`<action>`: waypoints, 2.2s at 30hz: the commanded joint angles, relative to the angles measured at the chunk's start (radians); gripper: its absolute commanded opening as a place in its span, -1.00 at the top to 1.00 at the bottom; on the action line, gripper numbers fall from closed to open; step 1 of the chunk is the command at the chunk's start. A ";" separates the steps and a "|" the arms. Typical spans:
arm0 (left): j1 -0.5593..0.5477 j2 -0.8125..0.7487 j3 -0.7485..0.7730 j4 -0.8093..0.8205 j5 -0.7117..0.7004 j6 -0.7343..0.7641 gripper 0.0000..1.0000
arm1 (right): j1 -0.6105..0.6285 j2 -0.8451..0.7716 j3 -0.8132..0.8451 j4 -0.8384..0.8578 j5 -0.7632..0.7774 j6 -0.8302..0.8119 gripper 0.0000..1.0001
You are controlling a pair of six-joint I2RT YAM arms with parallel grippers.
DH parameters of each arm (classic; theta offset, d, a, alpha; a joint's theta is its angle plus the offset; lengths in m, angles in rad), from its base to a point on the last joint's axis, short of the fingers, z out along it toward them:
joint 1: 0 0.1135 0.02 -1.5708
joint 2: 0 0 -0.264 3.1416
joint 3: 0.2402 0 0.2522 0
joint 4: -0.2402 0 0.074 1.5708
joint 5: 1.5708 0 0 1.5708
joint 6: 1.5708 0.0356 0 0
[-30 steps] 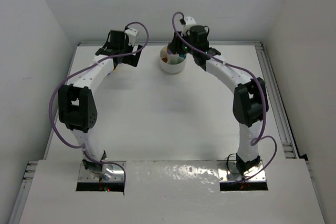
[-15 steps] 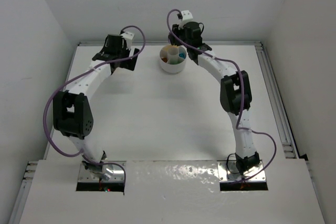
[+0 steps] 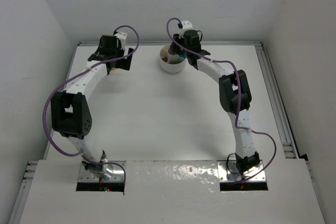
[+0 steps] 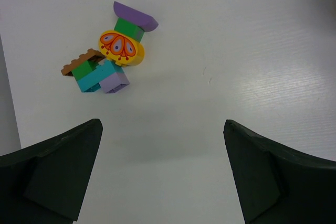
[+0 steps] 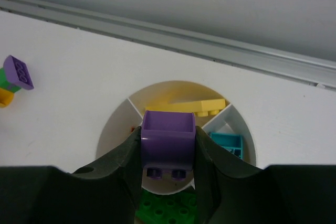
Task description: Sort the legos into containers by color
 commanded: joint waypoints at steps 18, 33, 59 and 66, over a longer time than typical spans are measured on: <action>0.024 -0.020 0.015 0.041 -0.004 -0.026 -1.00 | 0.021 -0.071 -0.005 0.050 0.006 -0.027 0.21; 0.125 0.110 0.162 -0.112 0.016 -0.171 -0.77 | 0.021 -0.120 0.001 0.050 0.006 -0.034 -0.20; 0.488 0.555 0.526 -0.146 0.462 0.697 -0.17 | 0.096 -0.339 -0.180 -0.020 -0.046 -0.063 -0.21; 0.488 0.665 0.614 -0.224 0.516 0.764 -0.21 | 0.130 -0.353 -0.178 -0.063 -0.027 -0.086 -0.21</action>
